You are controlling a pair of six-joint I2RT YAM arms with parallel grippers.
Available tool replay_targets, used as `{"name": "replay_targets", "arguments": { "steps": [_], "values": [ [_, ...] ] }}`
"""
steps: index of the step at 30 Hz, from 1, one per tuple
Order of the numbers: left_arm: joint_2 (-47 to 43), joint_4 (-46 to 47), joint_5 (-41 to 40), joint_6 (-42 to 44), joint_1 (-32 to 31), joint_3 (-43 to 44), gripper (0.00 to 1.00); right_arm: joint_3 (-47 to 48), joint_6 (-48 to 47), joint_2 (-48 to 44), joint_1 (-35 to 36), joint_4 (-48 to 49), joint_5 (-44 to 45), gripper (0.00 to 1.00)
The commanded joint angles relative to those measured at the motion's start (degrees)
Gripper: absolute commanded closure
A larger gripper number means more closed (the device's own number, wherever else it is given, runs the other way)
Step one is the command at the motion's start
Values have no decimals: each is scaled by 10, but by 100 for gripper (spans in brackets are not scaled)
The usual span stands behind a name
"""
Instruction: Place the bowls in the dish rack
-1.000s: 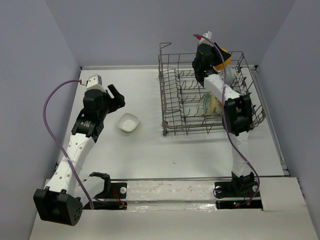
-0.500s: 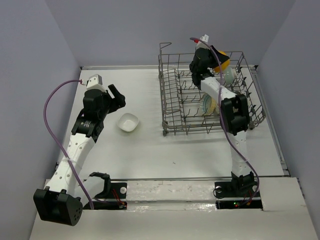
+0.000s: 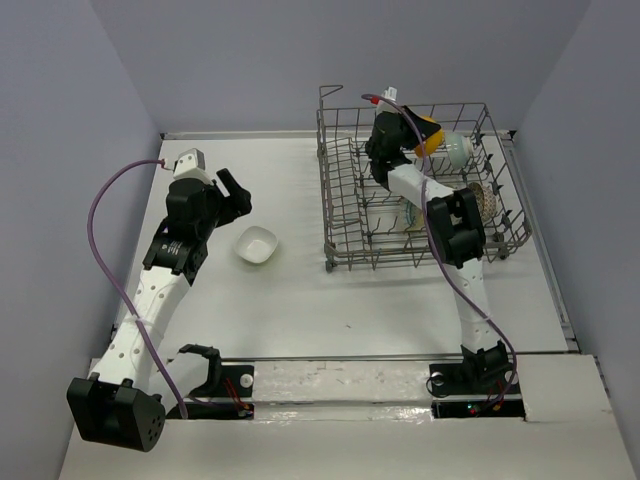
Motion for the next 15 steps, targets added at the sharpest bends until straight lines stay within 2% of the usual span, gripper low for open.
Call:
{"name": "replay_targets", "arguments": {
  "steps": [1,15],
  "values": [
    [-3,23,7,0,4,-8,16,8,-18,-1,-1,71,3,99],
    [2,24,8,-1,4,-8,16,12,-15,15,-1,58,1,99]
  ]
}}
